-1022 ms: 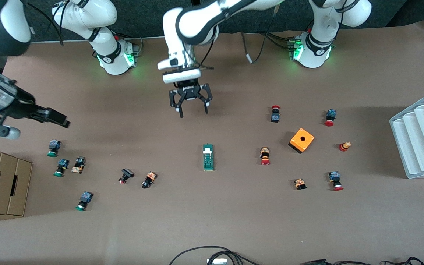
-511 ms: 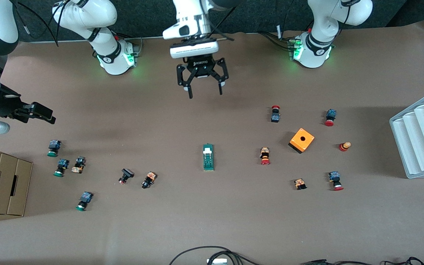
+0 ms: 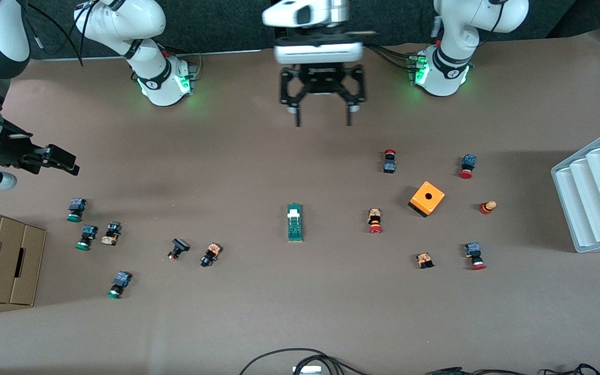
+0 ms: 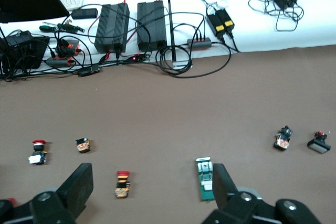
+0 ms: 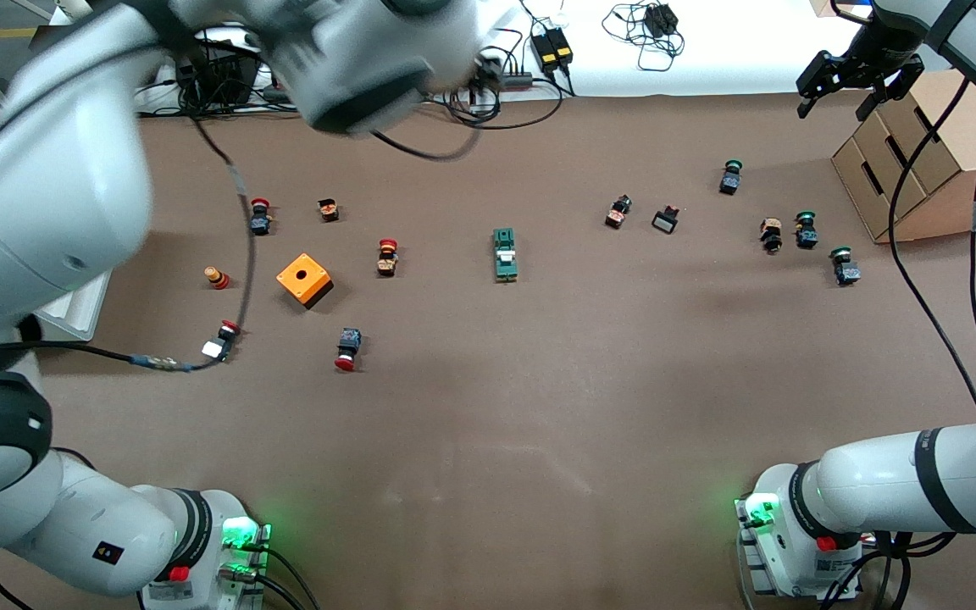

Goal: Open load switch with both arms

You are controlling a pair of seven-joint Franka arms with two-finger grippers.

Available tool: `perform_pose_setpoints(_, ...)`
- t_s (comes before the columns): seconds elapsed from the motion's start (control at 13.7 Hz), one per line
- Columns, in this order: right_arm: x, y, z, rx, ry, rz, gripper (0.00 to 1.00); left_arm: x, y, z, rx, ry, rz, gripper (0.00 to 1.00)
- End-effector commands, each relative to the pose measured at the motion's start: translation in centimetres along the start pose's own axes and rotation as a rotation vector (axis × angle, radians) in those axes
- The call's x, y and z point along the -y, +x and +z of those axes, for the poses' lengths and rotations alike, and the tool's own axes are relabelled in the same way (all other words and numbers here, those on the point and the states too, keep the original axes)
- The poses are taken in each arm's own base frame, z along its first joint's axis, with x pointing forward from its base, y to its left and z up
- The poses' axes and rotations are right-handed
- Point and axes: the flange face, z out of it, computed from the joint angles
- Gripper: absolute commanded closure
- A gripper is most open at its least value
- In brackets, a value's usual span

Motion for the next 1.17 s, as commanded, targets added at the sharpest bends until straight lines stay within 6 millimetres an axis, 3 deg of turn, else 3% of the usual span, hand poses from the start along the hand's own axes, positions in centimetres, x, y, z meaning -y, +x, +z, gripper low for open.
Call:
perform_pose_setpoints(0.0,-0.2,0.1,-0.9,-0.004,-0.025,-0.033,0.01,5.5,2.8,-0.5,0.052,-0.035,0.001,0.00)
perform_pose_setpoints(0.29,-0.3,0.8,0.0,0.010,-0.019,-0.043,0.01,12.4,6.1,1.6,0.113,-0.043,-0.120,0.00)
perform_pose_setpoints(0.66,-0.3,1.1,0.1,-0.005,-0.015,-0.046,0.01,26.0,9.7,5.9,0.221,-0.072,-0.227,0.00)
perform_pose_setpoints(0.88,-0.4,1.3,0.0,-0.017,-0.017,-0.046,0.01,33.6,9.9,8.9,0.295,-0.070,-0.255,0.00)
perform_pose_setpoints(1.09,-0.2,1.3,-0.1,-0.025,-0.015,-0.049,0.01,36.9,8.9,10.9,0.404,-0.052,-0.249,0.00)
